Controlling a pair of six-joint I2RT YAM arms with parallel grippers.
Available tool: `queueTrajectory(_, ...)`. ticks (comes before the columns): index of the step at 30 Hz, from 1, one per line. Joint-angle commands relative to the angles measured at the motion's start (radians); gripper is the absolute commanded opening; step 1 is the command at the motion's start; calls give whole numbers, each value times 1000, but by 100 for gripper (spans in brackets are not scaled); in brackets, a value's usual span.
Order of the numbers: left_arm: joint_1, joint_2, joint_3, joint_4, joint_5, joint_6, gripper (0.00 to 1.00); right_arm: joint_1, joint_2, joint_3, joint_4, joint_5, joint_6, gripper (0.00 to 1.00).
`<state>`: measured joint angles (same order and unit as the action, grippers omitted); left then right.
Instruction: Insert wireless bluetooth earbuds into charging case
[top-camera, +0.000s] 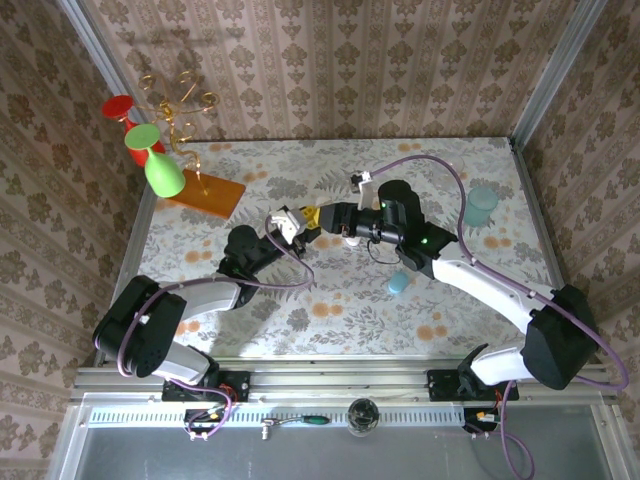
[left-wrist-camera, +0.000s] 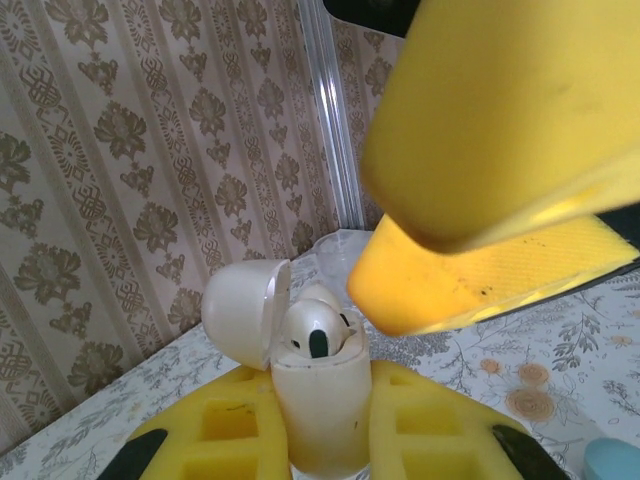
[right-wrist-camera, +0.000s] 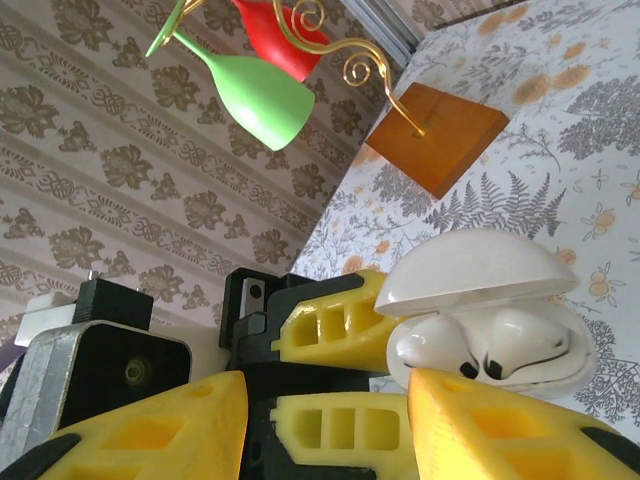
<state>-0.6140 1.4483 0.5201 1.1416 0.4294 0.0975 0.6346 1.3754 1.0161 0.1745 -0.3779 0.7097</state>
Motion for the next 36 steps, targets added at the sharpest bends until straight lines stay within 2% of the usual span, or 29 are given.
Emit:
queueTrajectory(1,-1,-15,32,3,14,-22,6,11,10,40,-10,-27,-15,48)
queueTrajectory(5,0,-16,27,8,8,-19,6,12,8,36,-14,-6,-18,48)
queueTrajectory(10,21,-5,-10,55,12,19,6,10,-57,15,-47,102,-52,48)
queueTrajectory(12,22,-6,-35,76,10,86,6,10,-68,45,-129,175,-82,48)
queueTrajectory(15,20,-15,-57,69,8,187,6,10,-24,157,-342,299,-158,51)
queueTrajectory(18,21,-27,-59,23,14,255,6,10,55,231,-417,354,-216,56)
queueTrajectory(25,10,-54,-48,-19,9,308,6,9,220,422,-594,322,-266,63)
queueTrajectory(31,7,-62,-52,-20,-13,296,6,5,257,444,-688,238,-300,63)
queueTrajectory(36,18,-82,-33,-80,-35,203,7,5,213,377,-683,206,-299,63)
